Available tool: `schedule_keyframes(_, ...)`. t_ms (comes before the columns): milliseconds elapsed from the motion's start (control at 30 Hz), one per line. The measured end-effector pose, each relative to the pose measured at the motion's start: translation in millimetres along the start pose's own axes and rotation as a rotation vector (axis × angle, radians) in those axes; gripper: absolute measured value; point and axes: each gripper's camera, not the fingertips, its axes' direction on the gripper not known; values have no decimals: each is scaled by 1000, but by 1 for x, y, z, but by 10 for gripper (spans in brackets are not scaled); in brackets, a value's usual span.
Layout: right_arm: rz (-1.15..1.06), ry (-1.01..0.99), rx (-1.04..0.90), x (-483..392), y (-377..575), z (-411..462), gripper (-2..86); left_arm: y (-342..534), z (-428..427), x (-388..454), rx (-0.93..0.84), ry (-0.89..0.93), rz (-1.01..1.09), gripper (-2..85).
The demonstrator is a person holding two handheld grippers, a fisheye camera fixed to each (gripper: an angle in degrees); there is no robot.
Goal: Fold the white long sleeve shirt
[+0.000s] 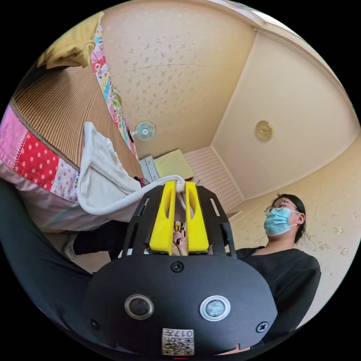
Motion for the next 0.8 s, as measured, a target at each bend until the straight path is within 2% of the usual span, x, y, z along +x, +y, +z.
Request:
schedule_keyframes(67, 86, 19, 23, 28, -7, -2, 24, -5, 5, -22, 67, -47, -41, 50)
schedule_keyframes(167, 155, -61, 82, 68, -22, 6, 24, -23, 19, -38, 142, -81, -43, 50)
schedule_keyframes(400, 249, -70, 185, 134, -104, 62, 24, -99, 86, -63, 208, -173, -65, 49)
schedule_keyframes(567, 394, 4, 254, 186, -155, 109, 25, -156, 144, -97, 240, -167, -264, 50)
schedule_keyframes(700, 432, 110, 302, 233, -182, 151, 27, -199, 189, -99, 194, -367, -178, 51)
schedule_keyframes(800, 318, 188, 216, 277, -208, 189, 31, -221, 222, -109, 181, -557, -79, 64)
